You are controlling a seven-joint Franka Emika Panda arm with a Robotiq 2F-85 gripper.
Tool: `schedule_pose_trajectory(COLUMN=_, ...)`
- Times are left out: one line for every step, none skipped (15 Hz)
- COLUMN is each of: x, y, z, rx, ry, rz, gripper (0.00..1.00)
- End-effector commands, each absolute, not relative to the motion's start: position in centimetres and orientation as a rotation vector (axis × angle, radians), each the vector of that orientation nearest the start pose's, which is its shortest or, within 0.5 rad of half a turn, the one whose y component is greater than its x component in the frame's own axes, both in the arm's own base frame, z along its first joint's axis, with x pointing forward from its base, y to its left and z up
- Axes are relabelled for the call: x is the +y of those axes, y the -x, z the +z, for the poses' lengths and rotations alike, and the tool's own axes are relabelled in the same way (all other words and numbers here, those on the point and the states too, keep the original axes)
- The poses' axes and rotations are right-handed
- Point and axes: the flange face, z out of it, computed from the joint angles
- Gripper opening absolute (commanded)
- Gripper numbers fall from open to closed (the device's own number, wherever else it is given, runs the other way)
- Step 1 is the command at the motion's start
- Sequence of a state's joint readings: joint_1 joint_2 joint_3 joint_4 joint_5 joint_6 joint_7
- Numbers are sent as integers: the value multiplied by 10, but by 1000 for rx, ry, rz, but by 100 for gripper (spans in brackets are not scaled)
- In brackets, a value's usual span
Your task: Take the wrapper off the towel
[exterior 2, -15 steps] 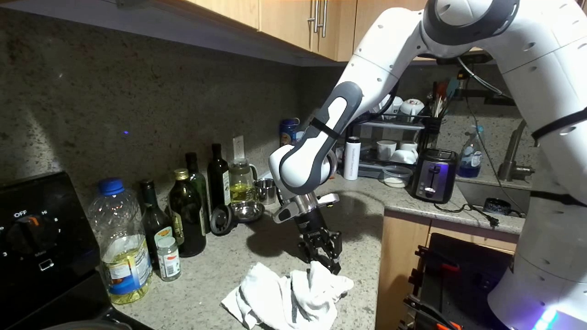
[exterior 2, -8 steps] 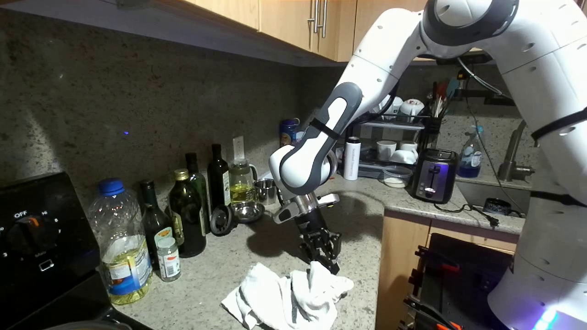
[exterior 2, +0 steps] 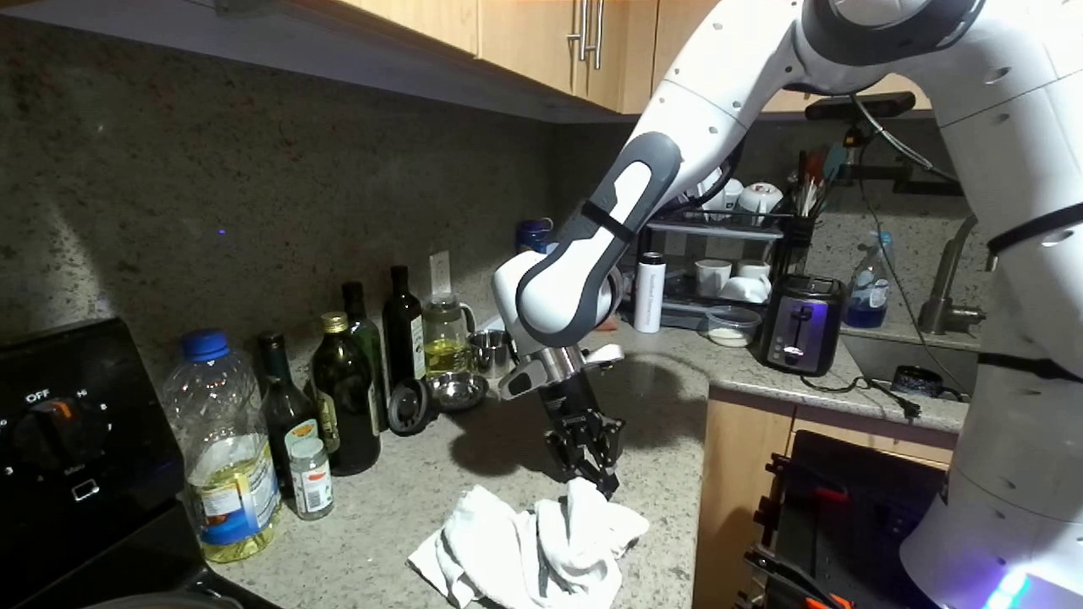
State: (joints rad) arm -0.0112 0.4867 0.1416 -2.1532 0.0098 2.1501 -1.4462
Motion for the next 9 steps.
schedule_pose_trajectory(x=81, y=-488, z=189, rx=-1996, ry=2101, rz=476, gripper=5)
schedule_pose_trajectory(x=84, y=-486, z=199, rx=-2002, ry=2148, rz=488, gripper=5)
schedule_pose_trajectory(x=85, y=-483, z=210, rx=-2008, ry=2198, rz=502, gripper=5)
schedule_pose_trajectory(x=86, y=-481, z=219, rx=-2014, ry=2245, rz=519, gripper=5)
schedule_pose_trajectory(x=87, y=-477, z=228, rx=-2019, ry=2289, rz=545, gripper=5)
schedule_pose_trajectory(x=88, y=-475, z=235, rx=-2022, ry=2323, rz=576, gripper=5)
schedule_pose_trajectory(x=89, y=-473, z=239, rx=-2027, ry=2352, rz=620, gripper=5)
schedule_pose_trajectory(x=91, y=-471, z=240, rx=-2029, ry=2371, rz=676, gripper=5)
schedule_pose_trajectory(x=92, y=-469, z=239, rx=-2029, ry=2382, rz=740, gripper=5)
